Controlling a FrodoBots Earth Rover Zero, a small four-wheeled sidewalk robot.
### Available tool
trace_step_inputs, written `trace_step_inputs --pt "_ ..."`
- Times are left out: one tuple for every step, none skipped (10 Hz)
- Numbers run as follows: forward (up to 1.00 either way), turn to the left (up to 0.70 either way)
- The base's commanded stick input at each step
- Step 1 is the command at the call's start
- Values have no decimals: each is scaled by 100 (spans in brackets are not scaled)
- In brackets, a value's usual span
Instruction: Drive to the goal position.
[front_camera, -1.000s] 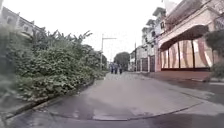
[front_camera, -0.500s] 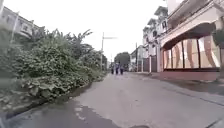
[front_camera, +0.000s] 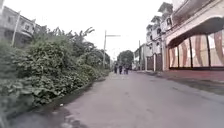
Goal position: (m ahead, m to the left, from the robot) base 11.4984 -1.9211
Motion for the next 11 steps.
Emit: trace_step_inputs --pt "100 -4" --pt "100 -10" --pt "100 -39" --pt "100 -33" --pt "100 -14" --pt "100 0" --pt "100 0" --pt "100 0" --pt "100 0" --pt "100 -6" --pt "100 -21"
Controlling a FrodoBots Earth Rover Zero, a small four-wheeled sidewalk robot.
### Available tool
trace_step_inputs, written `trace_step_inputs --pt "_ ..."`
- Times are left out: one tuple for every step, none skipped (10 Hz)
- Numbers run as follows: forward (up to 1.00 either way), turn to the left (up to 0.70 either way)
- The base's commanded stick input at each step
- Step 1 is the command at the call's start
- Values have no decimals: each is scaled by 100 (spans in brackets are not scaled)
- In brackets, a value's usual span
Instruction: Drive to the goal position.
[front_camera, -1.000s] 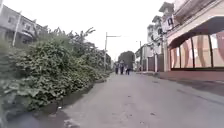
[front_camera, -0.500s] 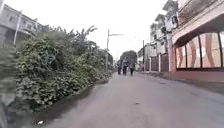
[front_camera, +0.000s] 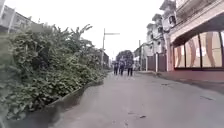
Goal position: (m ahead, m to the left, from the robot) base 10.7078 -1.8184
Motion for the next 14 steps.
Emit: trace_step_inputs --pt "100 -36" --pt "100 0" --pt "100 0" --pt "100 0" --pt "100 0" --pt "100 -3" --pt "100 -15" --pt "100 -35" --pt "100 -28" --pt "100 0" --pt "100 0" --pt "100 0" --pt "100 -17" --pt "100 -36"
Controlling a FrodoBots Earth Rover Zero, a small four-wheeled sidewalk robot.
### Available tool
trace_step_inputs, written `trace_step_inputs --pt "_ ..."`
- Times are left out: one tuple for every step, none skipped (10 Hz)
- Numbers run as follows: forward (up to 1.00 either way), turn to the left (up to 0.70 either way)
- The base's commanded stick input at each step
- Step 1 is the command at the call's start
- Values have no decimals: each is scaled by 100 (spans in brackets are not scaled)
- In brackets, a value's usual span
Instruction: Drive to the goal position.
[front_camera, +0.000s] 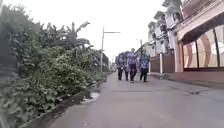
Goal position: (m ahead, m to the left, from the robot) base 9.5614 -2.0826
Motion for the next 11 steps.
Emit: trace_step_inputs --pt "100 -39" --pt "100 -10" --pt "100 0" --pt "100 0" --pt "100 0" --pt "100 0" --pt "100 0" --pt "100 0" --pt "100 0" --pt "100 0" --pt "100 0"
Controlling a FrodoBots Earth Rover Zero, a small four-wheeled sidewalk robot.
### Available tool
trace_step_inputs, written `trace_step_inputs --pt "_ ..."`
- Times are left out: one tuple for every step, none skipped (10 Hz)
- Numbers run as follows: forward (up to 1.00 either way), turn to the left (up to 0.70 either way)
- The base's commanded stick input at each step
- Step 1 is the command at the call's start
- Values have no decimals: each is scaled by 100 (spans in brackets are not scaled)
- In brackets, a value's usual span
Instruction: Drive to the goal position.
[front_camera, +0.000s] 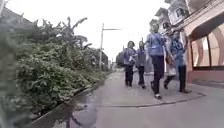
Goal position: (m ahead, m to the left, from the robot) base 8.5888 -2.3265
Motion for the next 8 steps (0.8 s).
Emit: trace_step_inputs --pt "100 0" --pt "100 0" --pt "100 0" --pt "100 0" --pt "95 0" --pt "88 0" --pt "38 0" --pt "11 0"
